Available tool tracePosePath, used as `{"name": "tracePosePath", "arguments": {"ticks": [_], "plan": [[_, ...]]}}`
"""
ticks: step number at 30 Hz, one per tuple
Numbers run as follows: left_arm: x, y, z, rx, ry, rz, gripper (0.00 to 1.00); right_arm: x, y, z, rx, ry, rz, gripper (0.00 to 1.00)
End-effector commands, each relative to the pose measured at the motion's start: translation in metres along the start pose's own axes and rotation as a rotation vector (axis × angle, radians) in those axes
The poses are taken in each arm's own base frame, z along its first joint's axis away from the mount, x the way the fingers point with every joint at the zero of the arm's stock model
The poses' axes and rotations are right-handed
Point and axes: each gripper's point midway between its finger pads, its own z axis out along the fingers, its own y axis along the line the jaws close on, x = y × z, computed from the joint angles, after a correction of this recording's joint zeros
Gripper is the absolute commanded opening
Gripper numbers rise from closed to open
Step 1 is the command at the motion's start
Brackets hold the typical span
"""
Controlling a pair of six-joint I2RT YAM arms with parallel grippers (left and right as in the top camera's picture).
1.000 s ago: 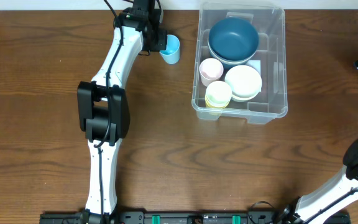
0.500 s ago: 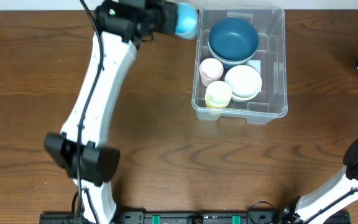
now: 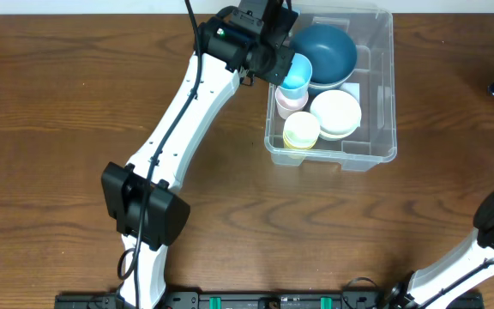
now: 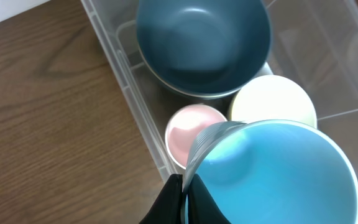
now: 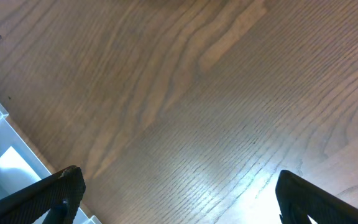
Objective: Pack container
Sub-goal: 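Place the light blue cup into the container onto the pink cup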
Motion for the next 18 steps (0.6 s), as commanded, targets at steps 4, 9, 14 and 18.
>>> {"name": "tracePosePath", "arguments": {"ticks": [4,9,14,18], "plan": [[0.005,0.010,0.025,-0.017,0.028,0.008,0.06,-0.001,0.000,-0.006,-0.007,-0.011,0.012,0.99],[0.011,0.012,0.039,-0.017,0.057,0.004,0.06,-0.001,0.000,-0.006,-0.007,-0.011,0.012,0.99],[0.011,0.012,0.040,-0.017,0.056,0.004,0.24,-0.001,0.000,-0.006,-0.007,-0.011,0.012,0.99],[0.010,0.012,0.040,-0.018,0.052,0.004,0.42,-0.001,0.000,-0.006,-0.007,-0.011,0.012,0.99]]}}
